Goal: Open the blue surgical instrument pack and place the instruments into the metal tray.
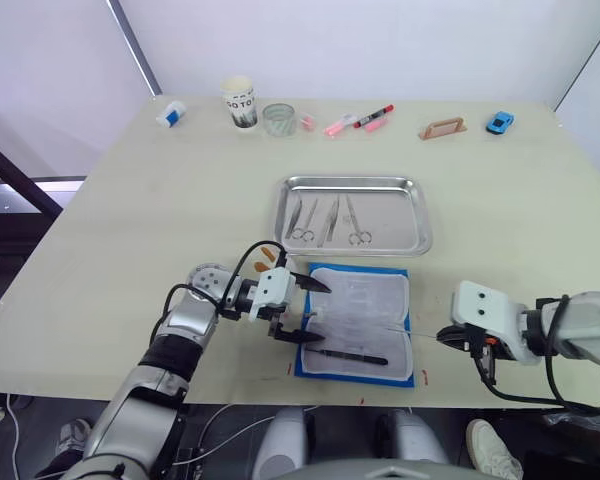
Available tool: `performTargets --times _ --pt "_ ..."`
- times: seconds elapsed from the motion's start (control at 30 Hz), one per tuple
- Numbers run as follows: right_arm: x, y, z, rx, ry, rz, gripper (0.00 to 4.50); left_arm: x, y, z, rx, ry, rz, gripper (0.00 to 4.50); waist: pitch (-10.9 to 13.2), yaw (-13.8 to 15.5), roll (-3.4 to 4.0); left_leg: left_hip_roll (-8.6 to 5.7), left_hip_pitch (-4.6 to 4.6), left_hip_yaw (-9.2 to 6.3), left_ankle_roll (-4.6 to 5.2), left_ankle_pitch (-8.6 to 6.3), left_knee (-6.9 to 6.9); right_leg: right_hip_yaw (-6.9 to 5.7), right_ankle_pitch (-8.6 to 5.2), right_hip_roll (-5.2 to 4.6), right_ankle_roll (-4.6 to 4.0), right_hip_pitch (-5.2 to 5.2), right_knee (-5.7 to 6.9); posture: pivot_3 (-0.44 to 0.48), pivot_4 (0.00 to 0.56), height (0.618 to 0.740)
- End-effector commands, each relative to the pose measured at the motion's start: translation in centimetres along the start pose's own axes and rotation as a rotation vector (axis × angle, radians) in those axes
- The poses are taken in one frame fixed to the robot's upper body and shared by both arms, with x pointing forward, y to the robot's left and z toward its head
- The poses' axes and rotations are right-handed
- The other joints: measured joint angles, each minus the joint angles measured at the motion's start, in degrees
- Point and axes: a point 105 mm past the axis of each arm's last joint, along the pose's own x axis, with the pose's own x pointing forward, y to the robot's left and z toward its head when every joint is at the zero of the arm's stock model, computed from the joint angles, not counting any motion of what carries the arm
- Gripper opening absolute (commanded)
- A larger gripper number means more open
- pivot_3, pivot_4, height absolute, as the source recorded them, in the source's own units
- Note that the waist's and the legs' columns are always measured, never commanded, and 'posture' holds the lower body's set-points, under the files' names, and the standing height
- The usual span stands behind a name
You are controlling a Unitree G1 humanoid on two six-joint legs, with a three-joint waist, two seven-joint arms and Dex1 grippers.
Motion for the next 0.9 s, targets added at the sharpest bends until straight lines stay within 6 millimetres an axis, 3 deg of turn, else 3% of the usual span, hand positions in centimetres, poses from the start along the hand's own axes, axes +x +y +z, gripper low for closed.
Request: performTargets --times 0.03,0.2,0.4,0.67,0.9 --pt "-0.9 -0.5 1.7 0.028 -0.12 -0.02 0.02 0.1 -1.8 -3.0 -0.132 0.082 -0.025 4.5 0.0 0.0 -0.01 0.0 0.0 0.0 0.0 0.0 0.0 0.0 0.0 0.0 0.0 0.0 0.0 0.0 0.15 0.74" --pt "0.2 -2.2 4.4 0.189 -0.292 -0.105 0.02 0.2 -1.7 -3.0 -0.131 0.081 -0.023 4.5 0.0 0.1 0.04 0.0 -0.01 -0.01 0.0 0.0 0.01 0.01 0.01 0.02 0.0 0.05 0.02 0.0 0.15 0.74" --pt "2.8 -6.4 7.8 0.41 -0.435 -0.295 0.02 0.2 -1.8 -3.0 -0.132 0.078 -0.014 4.5 0.0 0.1 0.21 -0.02 -0.01 -0.05 0.0 0.0 0.02 0.08 0.05 0.05 -0.07 0.04 0.1 0.0 0.15 0.74" --pt "5.6 -11.9 9.6 0.603 -0.425 -0.539 0.02 0.4 -2.0 -2.9 -0.133 0.07 -0.006 4.5 -0.1 -0.1 0.35 -0.08 0.0 0.02 0.01 0.01 0.01 0.15 0.16 0.05 0.11 0.0 0.22 0.0 0.15 0.74" --pt "8.2 -14.5 12.0 0.689 -0.453 -0.597 0.02 0.5 -2.2 -2.9 -0.138 0.067 0.003 4.5 0.0 -0.3 0.43 -0.07 0.01 0.3 0.01 0.01 0.0 0.25 0.16 0.06 0.14 -0.06 0.37 0.0 0.15 0.74"
